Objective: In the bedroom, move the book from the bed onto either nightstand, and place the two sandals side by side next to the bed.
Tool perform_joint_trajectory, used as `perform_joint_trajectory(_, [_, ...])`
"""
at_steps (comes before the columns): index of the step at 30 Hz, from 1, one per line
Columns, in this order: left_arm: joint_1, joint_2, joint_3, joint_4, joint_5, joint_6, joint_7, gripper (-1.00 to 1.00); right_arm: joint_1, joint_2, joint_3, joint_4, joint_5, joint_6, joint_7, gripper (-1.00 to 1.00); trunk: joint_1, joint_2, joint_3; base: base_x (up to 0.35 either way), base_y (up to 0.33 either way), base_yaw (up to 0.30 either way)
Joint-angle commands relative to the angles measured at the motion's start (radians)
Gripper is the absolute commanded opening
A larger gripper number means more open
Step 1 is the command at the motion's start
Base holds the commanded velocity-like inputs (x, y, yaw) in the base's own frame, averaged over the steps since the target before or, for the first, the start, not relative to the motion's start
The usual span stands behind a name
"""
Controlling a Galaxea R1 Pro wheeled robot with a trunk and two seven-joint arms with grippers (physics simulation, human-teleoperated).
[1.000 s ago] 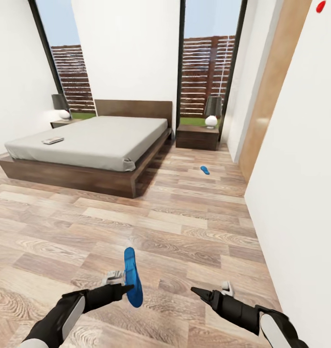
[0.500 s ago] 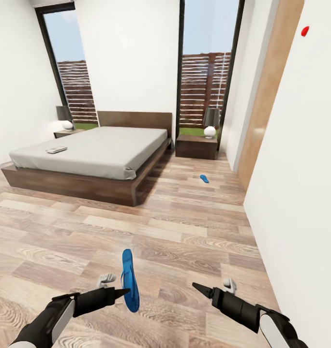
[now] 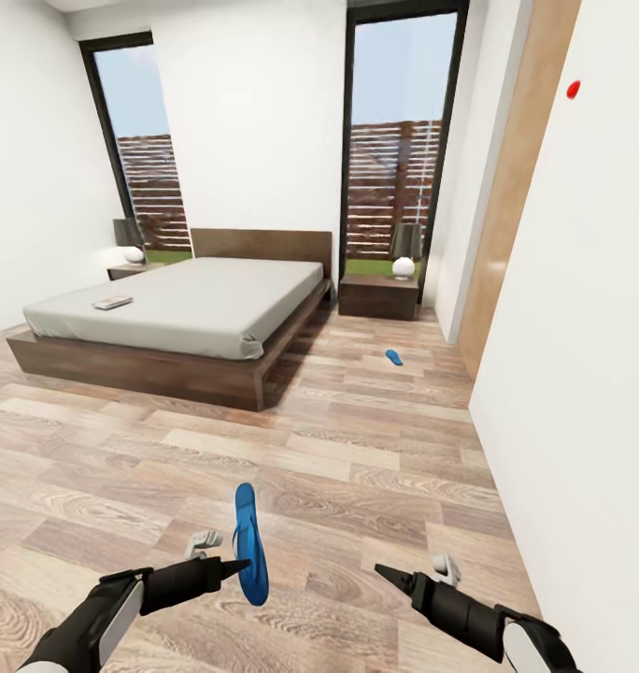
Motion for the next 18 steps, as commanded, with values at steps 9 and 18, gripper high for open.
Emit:
perform_joint_trajectory(9, [0.000,-0.001,-0.007,0.170,0.003,-0.136,0.008,-1.00,-0.001,-0.006,0.001,0.172,0.087,-0.001,0.004,1.00,-0.035,0.063,0.027,0.000,0.000,0.000])
perform_joint_trajectory(18, [0.000,-0.034,-0.011,0.237,-0.020,-0.183,0.141,-1.00,-0.001,-0.002,-0.002,0.491,0.413,-0.245,-0.001,1.00,-0.069,0.126,0.056,0.000,0.000,0.000])
